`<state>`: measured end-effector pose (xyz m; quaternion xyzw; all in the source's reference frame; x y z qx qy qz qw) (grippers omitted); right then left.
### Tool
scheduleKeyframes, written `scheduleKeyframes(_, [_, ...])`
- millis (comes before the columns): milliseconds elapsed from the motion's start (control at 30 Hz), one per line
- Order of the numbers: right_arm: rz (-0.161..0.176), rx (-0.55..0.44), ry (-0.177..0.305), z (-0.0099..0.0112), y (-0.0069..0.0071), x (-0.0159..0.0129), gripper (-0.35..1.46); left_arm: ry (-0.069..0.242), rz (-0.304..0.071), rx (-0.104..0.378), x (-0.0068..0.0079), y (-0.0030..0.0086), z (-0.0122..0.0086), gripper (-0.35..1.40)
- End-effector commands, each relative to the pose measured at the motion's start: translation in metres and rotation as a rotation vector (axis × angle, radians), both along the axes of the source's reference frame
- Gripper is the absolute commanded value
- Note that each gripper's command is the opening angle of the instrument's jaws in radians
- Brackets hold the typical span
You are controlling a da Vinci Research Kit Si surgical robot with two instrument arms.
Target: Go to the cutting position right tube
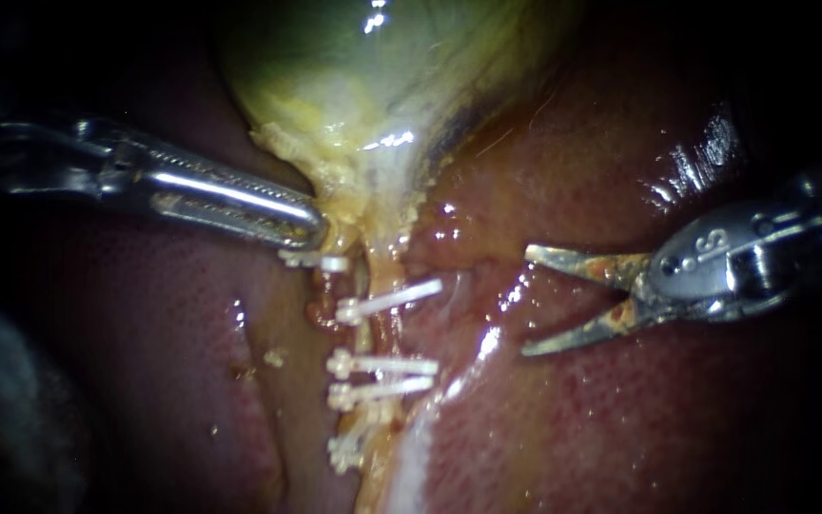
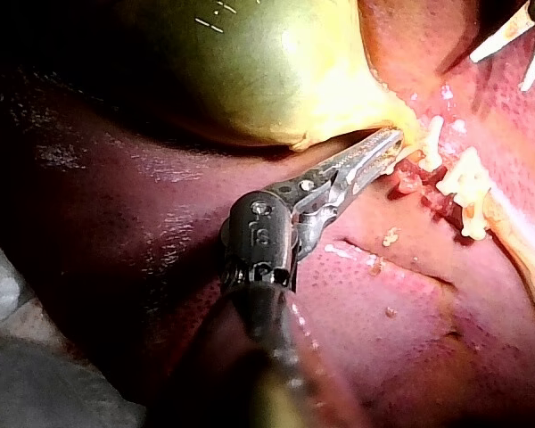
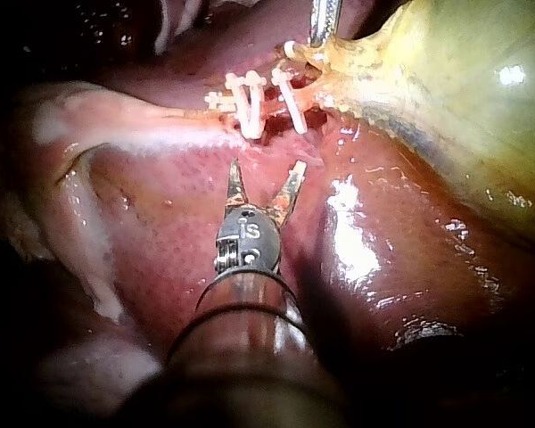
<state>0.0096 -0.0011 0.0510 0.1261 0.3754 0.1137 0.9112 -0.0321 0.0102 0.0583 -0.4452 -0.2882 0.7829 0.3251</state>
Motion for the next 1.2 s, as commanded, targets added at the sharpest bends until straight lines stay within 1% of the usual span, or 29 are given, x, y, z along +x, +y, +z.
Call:
scheduleKeyframes(33, [-0.001, 0.002, 0.002, 0.0000, 0.0000, 0.0000, 1.43, -0.002, 0.002, 0.001, 0.0002, 0.0001, -0.0002, -0.35])
scheduleKeyframes(100, [-0.002, 0.002, 0.002, 0.0000, 0.0000, 0.0000, 1.43, -0.005, 0.005, 0.004, 0.0007, 0.0004, -0.0007, -0.35])
scheduleKeyframes(167, [-0.002, 0.002, 0.002, 0.0000, 0.0000, 0.0000, 1.43, -0.009, 0.008, 0.009, 0.0015, 0.0009, -0.0014, -0.35])
scheduleKeyframes(200, [-0.001, 0.002, 0.002, 0.0000, 0.0000, 0.0000, 1.43, -0.007, 0.005, 0.008, 0.0020, 0.0011, -0.0018, -0.35])
scheduleKeyframes(333, [-0.003, 0.004, 0.003, 0.0000, 0.0000, 0.0000, 1.45, 0.005, -0.019, 0.005, 0.0046, 0.0028, -0.0040, -0.35])
scheduleKeyframes(400, [-0.007, 0.010, 0.009, 0.0000, 0.0000, 0.0001, 1.45, 0.011, -0.028, 0.004, 0.0054, 0.0034, -0.0046, -0.35])
scheduleKeyframes(467, [-0.012, 0.017, 0.015, 0.0000, 0.0000, 0.0003, 1.45, 0.013, -0.033, 0.003, 0.0058, 0.0037, -0.0049, -0.35])
scheduleKeyframes(567, [-0.023, 0.028, 0.025, 0.0002, -0.0003, 0.0007, 1.45, 0.015, -0.035, 0.001, 0.0056, 0.0034, -0.0047, -0.35])
scheduleKeyframes(633, [-0.021, 0.043, 0.032, 0.0006, -0.0005, 0.0012, 1.45, 0.017, -0.037, 0.000, 0.0054, 0.0032, -0.0046, -0.35])
scheduleKeyframes(733, [-0.004, 0.083, 0.044, 0.0015, -0.0010, 0.0021, 1.45, 0.018, -0.038, -0.001, 0.0053, 0.0030, -0.0046, -0.35])
scheduleKeyframes(867, [0.019, 0.135, 0.064, 0.0034, -0.0016, 0.0033, 1.45, 0.018, -0.039, -0.001, 0.0051, 0.0030, -0.0046, -0.35])
scheduleKeyframes(933, [0.029, 0.153, 0.072, 0.0042, -0.0017, 0.0037, 1.45, 0.019, -0.039, -0.002, 0.0051, 0.0029, -0.0046, -0.35])
scheduleKeyframes(967, [0.038, 0.164, 0.081, 0.0045, -0.0017, 0.0039, 1.45, 0.019, -0.039, -0.002, 0.0051, 0.0029, -0.0046, -0.35])
scheduleKeyframes(1000, [0.054, 0.179, 0.108, 0.0050, -0.0017, 0.0042, 1.45, 0.019, -0.040, -0.002, 0.0051, 0.0028, -0.0046, -0.35])
scheduleKeyframes(1100, [0.075, 0.238, 0.152, 0.0059, -0.0017, 0.0047, 1.45, 0.019, -0.040, -0.002, 0.0050, 0.0028, -0.0046, -0.35])
scheduleKeyframes(1200, [0.079, 0.278, 0.178, 0.0067, -0.0017, 0.0053, 1.45, 0.021, -0.042, -0.004, 0.0050, 0.0028, -0.0046, -0.35])
